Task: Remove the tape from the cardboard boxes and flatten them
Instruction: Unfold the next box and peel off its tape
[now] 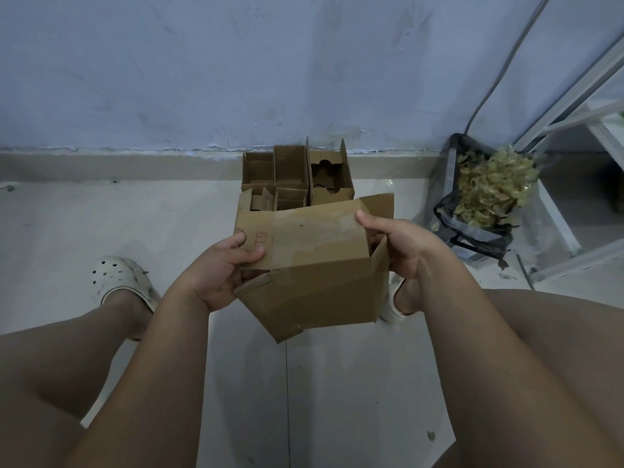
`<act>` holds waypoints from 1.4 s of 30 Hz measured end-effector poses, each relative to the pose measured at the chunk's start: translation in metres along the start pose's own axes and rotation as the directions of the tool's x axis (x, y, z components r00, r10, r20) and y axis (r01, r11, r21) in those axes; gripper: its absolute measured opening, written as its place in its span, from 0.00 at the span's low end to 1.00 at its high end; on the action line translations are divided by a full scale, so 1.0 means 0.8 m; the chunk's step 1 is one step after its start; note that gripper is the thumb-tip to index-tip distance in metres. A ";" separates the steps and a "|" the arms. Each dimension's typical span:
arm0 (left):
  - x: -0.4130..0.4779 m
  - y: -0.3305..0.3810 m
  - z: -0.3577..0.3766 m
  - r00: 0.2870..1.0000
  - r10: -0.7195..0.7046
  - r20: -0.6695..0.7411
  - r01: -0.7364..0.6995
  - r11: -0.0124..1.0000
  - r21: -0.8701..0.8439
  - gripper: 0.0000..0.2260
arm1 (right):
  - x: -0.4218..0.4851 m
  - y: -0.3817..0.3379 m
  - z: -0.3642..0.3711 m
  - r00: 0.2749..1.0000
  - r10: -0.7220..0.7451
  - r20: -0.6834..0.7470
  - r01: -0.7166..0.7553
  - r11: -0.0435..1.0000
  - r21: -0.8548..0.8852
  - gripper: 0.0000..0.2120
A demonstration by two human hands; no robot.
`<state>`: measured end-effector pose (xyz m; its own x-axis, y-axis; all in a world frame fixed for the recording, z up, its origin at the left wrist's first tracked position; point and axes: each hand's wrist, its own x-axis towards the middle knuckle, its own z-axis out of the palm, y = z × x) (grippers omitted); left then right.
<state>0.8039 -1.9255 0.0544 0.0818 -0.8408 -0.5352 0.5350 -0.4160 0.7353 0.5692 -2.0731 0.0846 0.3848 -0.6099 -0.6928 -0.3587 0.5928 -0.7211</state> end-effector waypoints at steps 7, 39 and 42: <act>0.000 0.014 0.004 0.998 0.055 0.022 -0.056 0.996 0.063 0.18 | -0.006 -0.006 -0.011 0.975 -0.154 -0.162 0.132 0.982 -0.134 0.14; -0.008 0.036 -0.031 0.990 0.136 -0.027 -0.135 0.906 -0.402 0.14 | 0.016 0.050 -0.013 0.980 0.053 0.191 -0.017 0.983 -0.182 0.13; -0.002 0.035 -0.035 0.997 0.069 -0.041 -0.079 0.917 -0.390 0.19 | 0.025 0.067 -0.003 0.993 0.118 0.031 -0.111 0.980 -0.167 0.14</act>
<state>0.8423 -1.9260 0.0646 0.1526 -0.8527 -0.4995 0.8124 -0.1796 0.5548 0.5555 -2.0553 0.0320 0.3659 -0.5189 -0.7725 -0.5366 0.5605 -0.6307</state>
